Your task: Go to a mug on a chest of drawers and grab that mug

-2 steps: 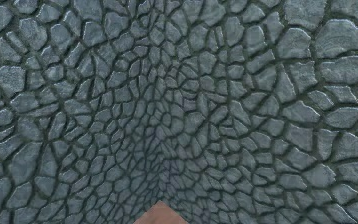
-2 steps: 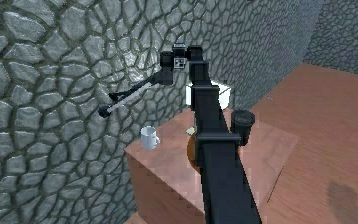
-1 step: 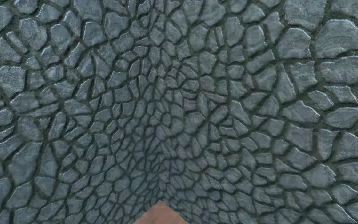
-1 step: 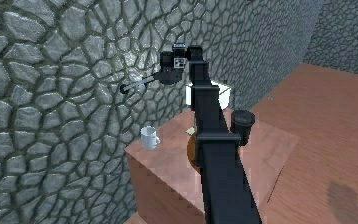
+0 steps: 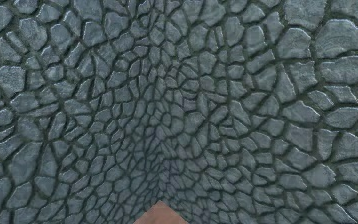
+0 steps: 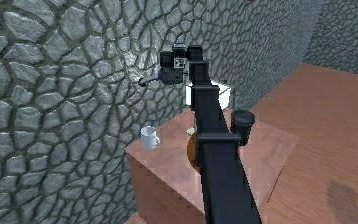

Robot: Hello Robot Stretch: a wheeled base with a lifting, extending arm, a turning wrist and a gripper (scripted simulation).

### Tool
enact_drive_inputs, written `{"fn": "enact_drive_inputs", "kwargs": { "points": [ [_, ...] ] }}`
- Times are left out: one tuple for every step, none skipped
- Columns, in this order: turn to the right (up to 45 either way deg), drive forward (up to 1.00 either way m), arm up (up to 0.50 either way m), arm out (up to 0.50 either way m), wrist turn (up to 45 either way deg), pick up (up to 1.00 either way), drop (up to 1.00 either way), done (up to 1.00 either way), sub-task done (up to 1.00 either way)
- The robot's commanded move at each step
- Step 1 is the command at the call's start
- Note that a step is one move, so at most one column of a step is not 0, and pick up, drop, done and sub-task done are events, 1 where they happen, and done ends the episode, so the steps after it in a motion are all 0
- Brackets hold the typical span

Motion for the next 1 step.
{"fn": "enact_drive_inputs", "kwargs": {
  "points": [
    [0.0, 0.00, -0.30, 0.00, 0.0, 0.00, 0.00, 0.00, 0.00]
  ]
}}
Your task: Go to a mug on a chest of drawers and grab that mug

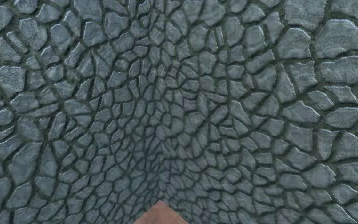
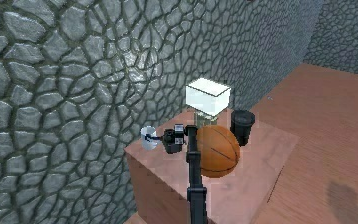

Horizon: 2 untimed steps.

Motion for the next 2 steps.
{"fn": "enact_drive_inputs", "kwargs": {
  "points": [
    [0.0, 0.00, 0.00, 0.00, 0.0, 1.00, 0.00, 0.00, 0.00],
    [0.0, 0.00, 0.10, 0.00, 0.0, 0.00, 0.00, 0.00, 0.00]
  ]
}}
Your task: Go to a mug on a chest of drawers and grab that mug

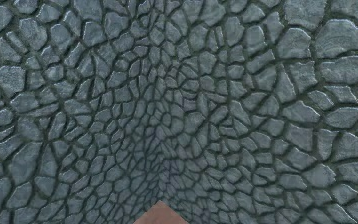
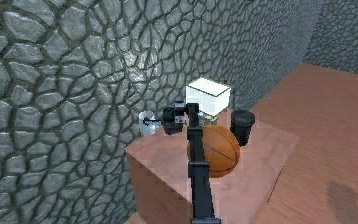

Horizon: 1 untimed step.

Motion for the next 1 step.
{"fn": "enact_drive_inputs", "kwargs": {
  "points": [
    [0.0, 0.00, 0.00, 0.00, 0.0, 0.00, 0.00, 1.00, 0.00]
  ]
}}
